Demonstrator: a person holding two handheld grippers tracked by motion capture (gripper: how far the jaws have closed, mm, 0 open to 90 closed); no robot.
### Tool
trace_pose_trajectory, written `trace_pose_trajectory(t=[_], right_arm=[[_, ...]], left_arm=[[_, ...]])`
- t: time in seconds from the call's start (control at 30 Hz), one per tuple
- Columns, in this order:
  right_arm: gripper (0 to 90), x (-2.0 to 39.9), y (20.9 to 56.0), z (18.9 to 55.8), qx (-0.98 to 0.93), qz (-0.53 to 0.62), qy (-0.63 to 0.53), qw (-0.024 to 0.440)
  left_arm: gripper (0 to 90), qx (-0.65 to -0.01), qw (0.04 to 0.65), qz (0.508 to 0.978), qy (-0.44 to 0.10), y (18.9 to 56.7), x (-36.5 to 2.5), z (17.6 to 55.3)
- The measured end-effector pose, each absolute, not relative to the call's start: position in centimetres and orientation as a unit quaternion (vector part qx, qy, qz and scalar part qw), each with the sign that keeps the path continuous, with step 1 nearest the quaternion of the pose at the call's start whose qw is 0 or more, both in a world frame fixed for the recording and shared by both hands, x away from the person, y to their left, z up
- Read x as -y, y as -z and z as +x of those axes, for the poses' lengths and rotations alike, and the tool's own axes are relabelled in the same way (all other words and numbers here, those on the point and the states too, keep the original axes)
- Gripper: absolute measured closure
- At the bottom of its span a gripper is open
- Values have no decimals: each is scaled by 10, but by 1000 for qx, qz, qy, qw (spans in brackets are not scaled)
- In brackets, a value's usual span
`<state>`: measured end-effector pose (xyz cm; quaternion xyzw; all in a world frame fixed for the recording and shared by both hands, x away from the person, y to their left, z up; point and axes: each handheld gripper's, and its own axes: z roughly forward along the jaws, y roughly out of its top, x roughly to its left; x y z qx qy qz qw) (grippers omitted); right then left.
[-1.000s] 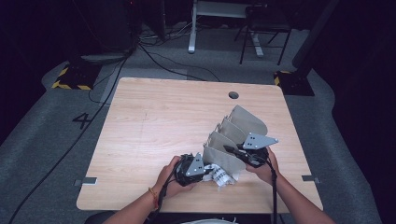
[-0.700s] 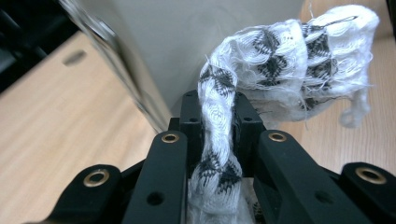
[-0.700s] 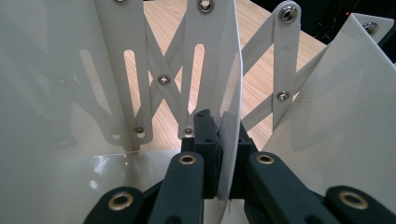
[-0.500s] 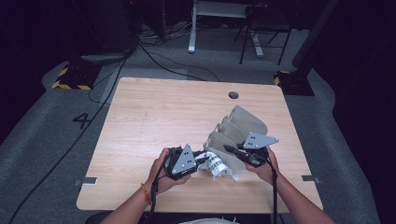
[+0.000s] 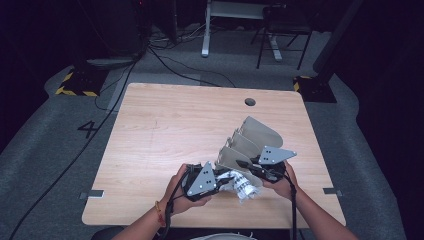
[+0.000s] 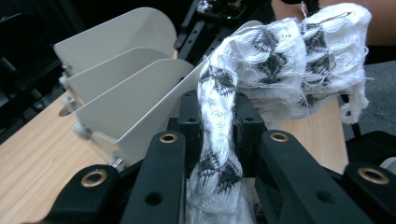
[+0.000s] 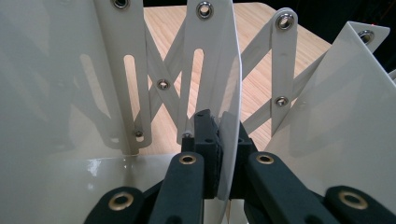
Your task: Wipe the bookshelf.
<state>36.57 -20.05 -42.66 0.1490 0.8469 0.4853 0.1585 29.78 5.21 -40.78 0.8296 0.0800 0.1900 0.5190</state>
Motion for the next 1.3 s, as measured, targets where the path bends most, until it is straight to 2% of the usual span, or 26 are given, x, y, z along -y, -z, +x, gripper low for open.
trace_pose_trajectory(t=[0.37,0.57,0.77,0.9,1.1,1.3], right_arm=[[885,202,426,367,-849,147,-482,158],[883,206,426,371,-849,155,-479,160],[875,210,424,370,-851,167,-468,171],[870,213,421,369,-850,178,-465,173],[836,222,412,363,-845,190,-466,182],[810,252,405,349,-834,216,-464,204]], left_arm=[[783,-64,454,875,-152,446,-25,303],[782,-62,425,891,-147,456,-26,314],[779,-100,394,905,-128,464,-52,329],[769,-142,375,905,-139,468,-78,336],[757,-229,386,879,-163,464,-122,351],[750,-250,399,864,-177,459,-139,354]])
